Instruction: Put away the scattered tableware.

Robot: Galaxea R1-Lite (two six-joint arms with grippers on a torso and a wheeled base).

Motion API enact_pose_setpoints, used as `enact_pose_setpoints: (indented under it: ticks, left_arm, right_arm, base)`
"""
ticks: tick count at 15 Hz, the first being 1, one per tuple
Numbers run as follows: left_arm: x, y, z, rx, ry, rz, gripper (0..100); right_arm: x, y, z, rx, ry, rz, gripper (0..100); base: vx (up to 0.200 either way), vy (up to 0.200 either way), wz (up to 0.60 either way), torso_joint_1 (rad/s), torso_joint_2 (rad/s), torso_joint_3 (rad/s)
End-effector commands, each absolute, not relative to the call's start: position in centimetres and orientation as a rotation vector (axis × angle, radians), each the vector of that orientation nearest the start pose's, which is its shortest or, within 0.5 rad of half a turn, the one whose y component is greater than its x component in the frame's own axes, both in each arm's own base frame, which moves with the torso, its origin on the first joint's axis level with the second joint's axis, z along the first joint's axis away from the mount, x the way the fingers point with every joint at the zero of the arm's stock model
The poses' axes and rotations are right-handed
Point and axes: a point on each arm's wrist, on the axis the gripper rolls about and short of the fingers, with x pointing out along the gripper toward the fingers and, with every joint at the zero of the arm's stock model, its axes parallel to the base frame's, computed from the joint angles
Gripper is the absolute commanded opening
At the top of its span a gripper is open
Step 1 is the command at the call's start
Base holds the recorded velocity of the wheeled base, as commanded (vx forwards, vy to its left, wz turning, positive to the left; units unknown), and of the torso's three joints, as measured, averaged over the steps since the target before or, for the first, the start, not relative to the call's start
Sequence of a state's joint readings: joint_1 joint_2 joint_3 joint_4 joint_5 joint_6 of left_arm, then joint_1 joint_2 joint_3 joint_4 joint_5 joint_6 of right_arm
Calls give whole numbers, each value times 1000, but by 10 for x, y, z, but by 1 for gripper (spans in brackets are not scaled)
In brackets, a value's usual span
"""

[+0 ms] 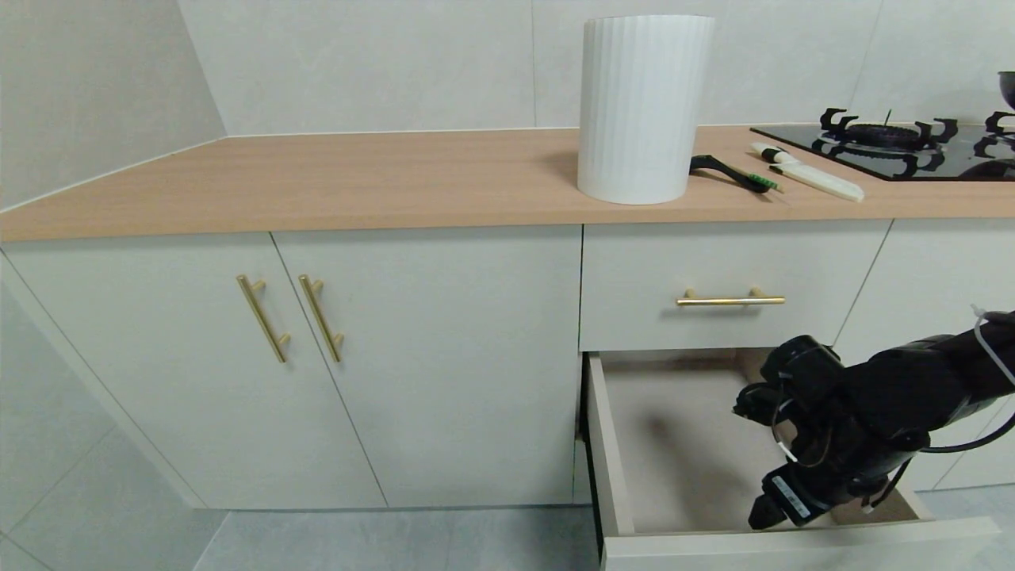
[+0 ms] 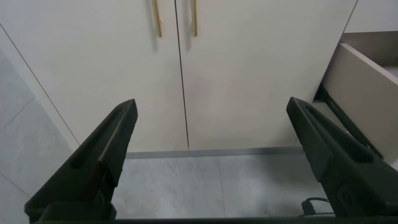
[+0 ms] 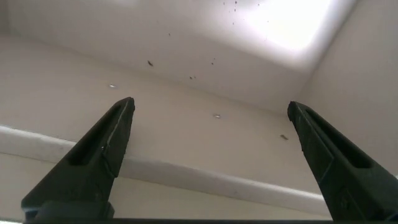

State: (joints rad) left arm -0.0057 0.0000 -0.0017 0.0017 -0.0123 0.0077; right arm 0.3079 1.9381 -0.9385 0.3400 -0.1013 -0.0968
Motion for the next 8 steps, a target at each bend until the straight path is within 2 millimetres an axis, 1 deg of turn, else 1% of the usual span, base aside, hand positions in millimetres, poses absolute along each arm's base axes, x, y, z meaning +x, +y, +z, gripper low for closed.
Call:
enact_pose_setpoints:
  ticks: [1,4,8]
  left_arm:
    - [-23,0,76,8,1,-18,100]
    - [-23,0,76,8,1,-18,100]
    - [-23,0,76,8,1,-18,100]
  right_arm:
    - [271,86,74,-386,1340,259,100]
    - [263,87,73,-435,1412,284,100]
    - [261,88,73,-446,1421,284,100]
  base:
    - [0,0,0,0,0,0]
    - [0,0,0,0,0,0]
    - [0,0,0,0,0,0]
